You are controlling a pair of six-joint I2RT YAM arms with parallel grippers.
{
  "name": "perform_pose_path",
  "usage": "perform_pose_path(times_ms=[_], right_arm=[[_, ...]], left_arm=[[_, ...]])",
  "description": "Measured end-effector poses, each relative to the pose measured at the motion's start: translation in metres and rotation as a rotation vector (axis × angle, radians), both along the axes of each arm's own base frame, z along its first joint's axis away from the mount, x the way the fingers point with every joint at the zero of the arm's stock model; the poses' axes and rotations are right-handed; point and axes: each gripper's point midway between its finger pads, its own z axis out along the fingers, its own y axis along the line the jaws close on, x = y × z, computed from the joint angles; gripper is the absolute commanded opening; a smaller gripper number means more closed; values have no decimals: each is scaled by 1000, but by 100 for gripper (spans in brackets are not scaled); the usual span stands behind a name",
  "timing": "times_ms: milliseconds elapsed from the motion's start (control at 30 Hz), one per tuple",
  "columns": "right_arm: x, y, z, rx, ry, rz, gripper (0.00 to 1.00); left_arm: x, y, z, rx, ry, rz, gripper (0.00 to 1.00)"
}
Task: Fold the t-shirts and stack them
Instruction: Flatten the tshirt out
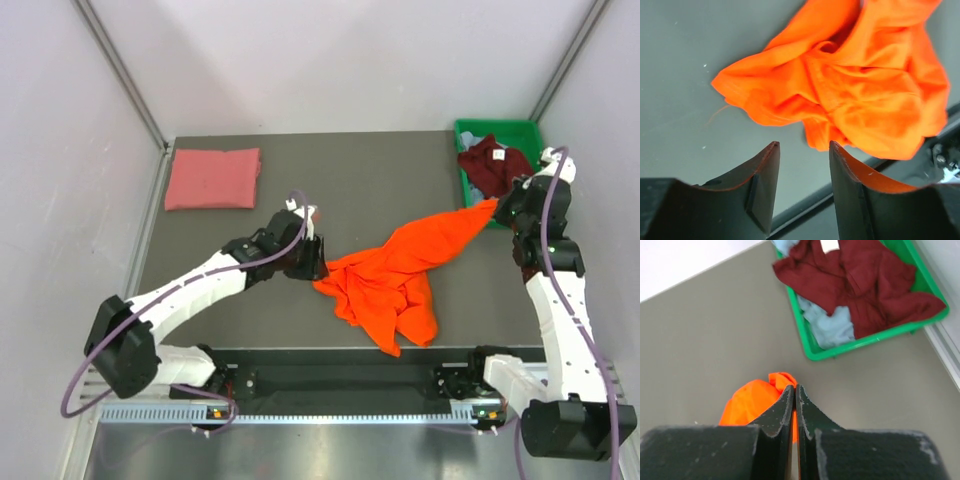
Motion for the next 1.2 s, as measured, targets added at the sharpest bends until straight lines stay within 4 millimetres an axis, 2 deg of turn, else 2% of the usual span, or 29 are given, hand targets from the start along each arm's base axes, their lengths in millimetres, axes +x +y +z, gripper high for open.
perform_pose_path(times_ms=[133,200,333,467,600,700,800,833,867,900,967,1033,1100,1133,1200], right_arm=[[-6,-12,-15,3,33,-42,0],[-5,-14,-14,9,26,-44,0],[8,8,-1,55,-46,84,0],[22,26,5,91,-87,189,0],[33,36,2,123,-91,245,0],[40,42,2,142,-101,277,0],[47,45,4,152,-109,301,0],[50,47,5,155,-111,309,0],[53,48,7,161,-116,317,0],[57,49,10,163,-125,325,0],[64,51,14,169,-141,336,0],[76,56,20,180,-161,364,0],[94,64,31,195,-180,403,0],[103,67,37,202,-186,418,0],[121,72,61,194,-213,439,0]], left_arm=[[8,8,-33,45,81,29,51],[14,15,-53,95,117,59,52],[29,37,-83,200,150,138,54],[51,47,-84,228,132,192,55],[70,38,-77,198,112,180,54],[72,27,-86,178,142,138,52],[64,22,-104,182,203,99,49],[61,21,-109,183,224,90,44],[62,18,-107,175,225,82,36],[63,17,-107,169,224,81,21],[63,17,-108,175,230,78,0],[66,21,-109,205,235,83,0],[78,25,-100,236,224,101,0],[89,30,-89,254,209,124,0],[121,37,-53,268,133,175,0]])
